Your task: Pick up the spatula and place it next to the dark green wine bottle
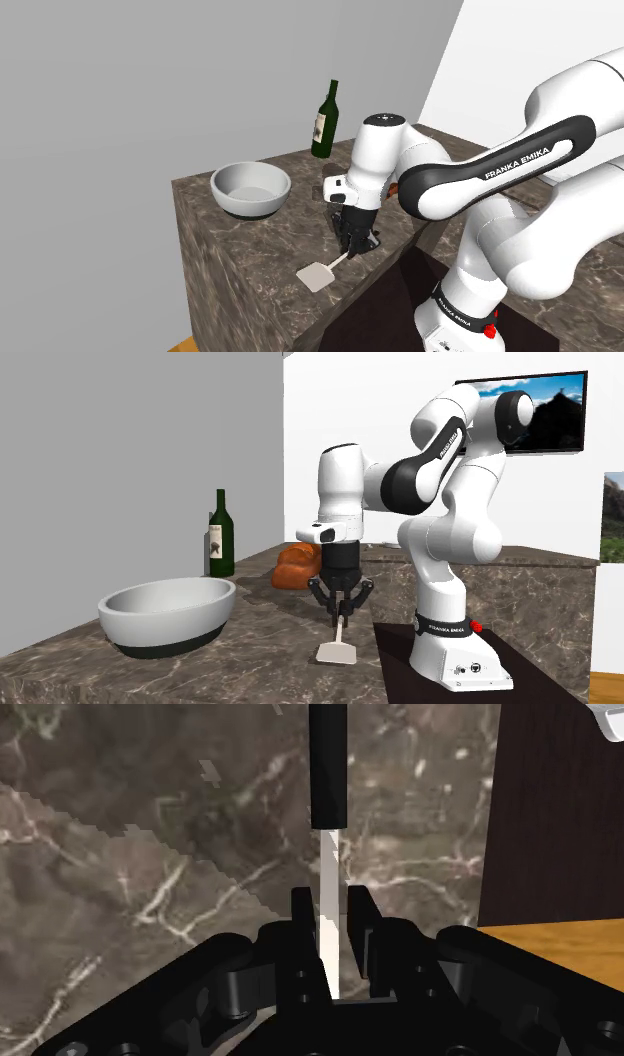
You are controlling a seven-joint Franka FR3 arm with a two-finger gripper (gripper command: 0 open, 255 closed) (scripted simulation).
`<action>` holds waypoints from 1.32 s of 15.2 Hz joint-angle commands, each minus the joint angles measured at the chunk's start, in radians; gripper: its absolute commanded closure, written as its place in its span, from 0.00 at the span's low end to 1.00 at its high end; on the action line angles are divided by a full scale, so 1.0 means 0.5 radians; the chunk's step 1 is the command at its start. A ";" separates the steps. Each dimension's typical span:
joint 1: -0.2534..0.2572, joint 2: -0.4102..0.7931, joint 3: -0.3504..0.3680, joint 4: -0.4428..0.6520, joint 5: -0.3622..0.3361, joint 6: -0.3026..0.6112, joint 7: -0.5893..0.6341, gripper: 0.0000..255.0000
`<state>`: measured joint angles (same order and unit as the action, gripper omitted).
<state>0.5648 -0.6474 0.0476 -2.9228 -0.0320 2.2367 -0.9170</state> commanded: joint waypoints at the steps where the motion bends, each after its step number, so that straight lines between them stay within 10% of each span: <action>1: 0.000 0.000 0.000 0.000 0.000 0.000 0.000 1.00; 20: 0.007 -0.228 -0.012 0.237 0.008 -0.465 -0.024 1.00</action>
<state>0.5695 -0.7621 0.0430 -2.8187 -0.0268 2.0188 -0.9273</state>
